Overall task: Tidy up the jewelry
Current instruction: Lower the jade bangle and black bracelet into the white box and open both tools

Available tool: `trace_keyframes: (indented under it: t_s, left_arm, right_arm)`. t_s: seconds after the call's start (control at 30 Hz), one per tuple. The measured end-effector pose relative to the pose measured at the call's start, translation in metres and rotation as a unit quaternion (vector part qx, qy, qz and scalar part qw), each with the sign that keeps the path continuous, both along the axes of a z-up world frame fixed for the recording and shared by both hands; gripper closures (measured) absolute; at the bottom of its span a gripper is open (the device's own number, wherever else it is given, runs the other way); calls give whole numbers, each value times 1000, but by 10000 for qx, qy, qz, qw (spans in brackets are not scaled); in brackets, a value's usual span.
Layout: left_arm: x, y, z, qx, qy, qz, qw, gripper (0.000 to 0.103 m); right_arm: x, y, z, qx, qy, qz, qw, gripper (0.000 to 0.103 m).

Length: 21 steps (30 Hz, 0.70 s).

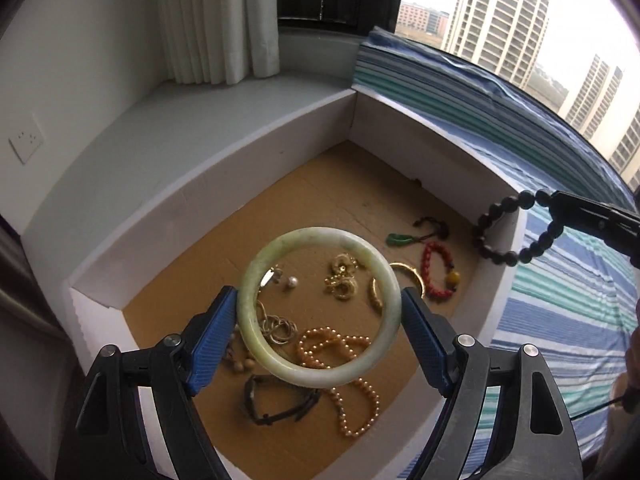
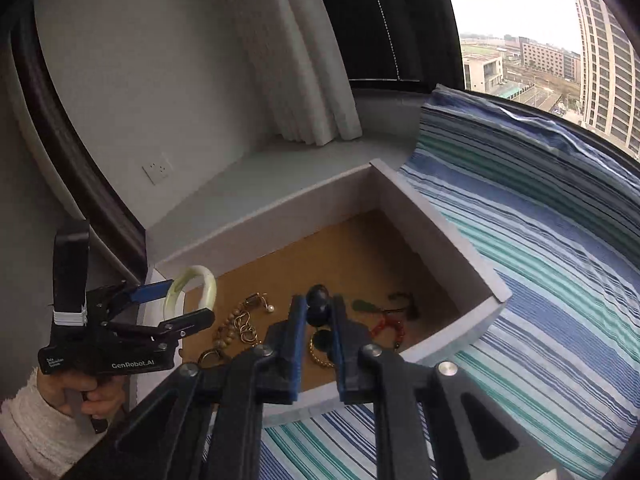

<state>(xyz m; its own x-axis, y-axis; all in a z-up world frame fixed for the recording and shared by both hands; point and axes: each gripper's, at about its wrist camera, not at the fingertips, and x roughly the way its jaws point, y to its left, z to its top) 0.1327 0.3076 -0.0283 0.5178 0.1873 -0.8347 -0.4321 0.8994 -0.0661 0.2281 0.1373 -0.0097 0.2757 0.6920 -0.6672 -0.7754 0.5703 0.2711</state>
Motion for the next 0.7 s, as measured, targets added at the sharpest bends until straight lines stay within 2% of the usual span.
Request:
trace_keyframes:
  t_s: [0.13,0.23,0.3,0.33,0.4,0.43,0.47,0.5,0.7]
  left_arm:
    - [12,13,-34,-178,259,54,9995,21]
    - [22,16,-55,-221,491,24,9985,21]
    - [23,18,-65,-241,636,19,9977,21]
    - [21,17,-66,-231,664,31,9975,20]
    - [14,14,-62,-103,530,39,9985,19]
    - [9,11,-57,12,445,45,9990,16]
    - [4,8,-51,141,351,79,9993,10]
    - [-2,4,-43,273,226,131,9993,5]
    - [-24,-19,1,882,-353,531,9941,1]
  right_arm:
    - [33,48,-54,-301,1014,150,9943,90]
    - [50,75,-97,-827,1466,176,9856,89]
    - [53,80,-116,-1424,1220,28,9823,88]
    - [52,79,-116,-1526,971,-98,9835,85]
    - [49,69,-107,-1451,672,-201,9869,65]
    - [46,63,-100,-1402,607,-278,9879,48]
    - [43,55,-93,-1325,524,-337,9892,39]
    - [37,49,-84,-1263,401,-360,9905,39]
    - [-10,34,-51,-1330,-703,-298,9882,38]
